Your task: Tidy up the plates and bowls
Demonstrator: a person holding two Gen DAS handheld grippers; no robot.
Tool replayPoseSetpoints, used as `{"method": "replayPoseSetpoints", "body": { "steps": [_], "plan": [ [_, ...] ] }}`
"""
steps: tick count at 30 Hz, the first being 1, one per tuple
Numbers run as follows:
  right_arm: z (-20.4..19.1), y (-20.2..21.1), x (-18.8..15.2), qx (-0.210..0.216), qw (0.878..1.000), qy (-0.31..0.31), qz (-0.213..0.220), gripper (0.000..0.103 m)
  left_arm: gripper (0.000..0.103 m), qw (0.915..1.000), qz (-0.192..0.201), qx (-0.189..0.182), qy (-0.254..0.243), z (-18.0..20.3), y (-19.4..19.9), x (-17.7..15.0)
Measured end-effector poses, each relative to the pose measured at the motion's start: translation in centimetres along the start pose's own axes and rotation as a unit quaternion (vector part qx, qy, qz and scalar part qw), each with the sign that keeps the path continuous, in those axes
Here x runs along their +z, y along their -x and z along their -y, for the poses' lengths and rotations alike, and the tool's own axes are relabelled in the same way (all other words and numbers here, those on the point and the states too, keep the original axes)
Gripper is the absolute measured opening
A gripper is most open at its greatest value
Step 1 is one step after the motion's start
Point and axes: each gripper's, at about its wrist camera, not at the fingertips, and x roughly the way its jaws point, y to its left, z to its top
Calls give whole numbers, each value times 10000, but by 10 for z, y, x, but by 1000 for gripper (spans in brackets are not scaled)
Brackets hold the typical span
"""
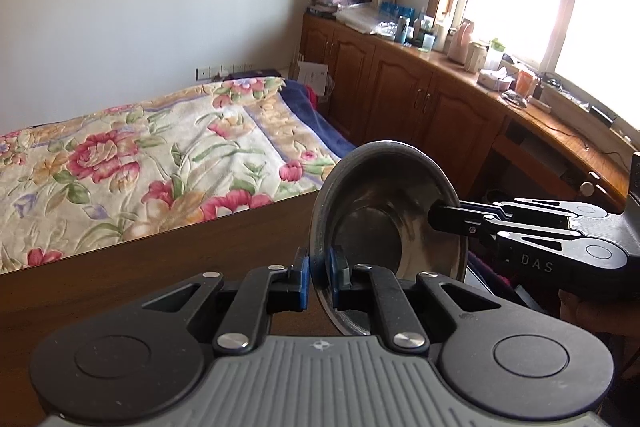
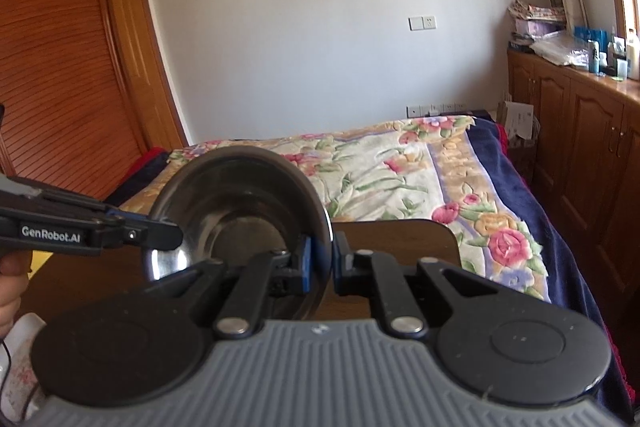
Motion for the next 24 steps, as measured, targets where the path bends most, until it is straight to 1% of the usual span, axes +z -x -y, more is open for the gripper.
{"method": "replayPoseSetpoints", "body": {
  "steps": [5,16,24],
  "plan": [
    [-15,13,-1,-13,9998,196,83,12,11,9998,170,35,-65,3,22,-9],
    [-35,37,-11,104,9994,308,127,13,11,9990,422,-104,-131,4,66,-39],
    [-50,44,-25,200,9989,431,60,13,11,9988,441,-208,-33,0,86,-68]
  ]
}}
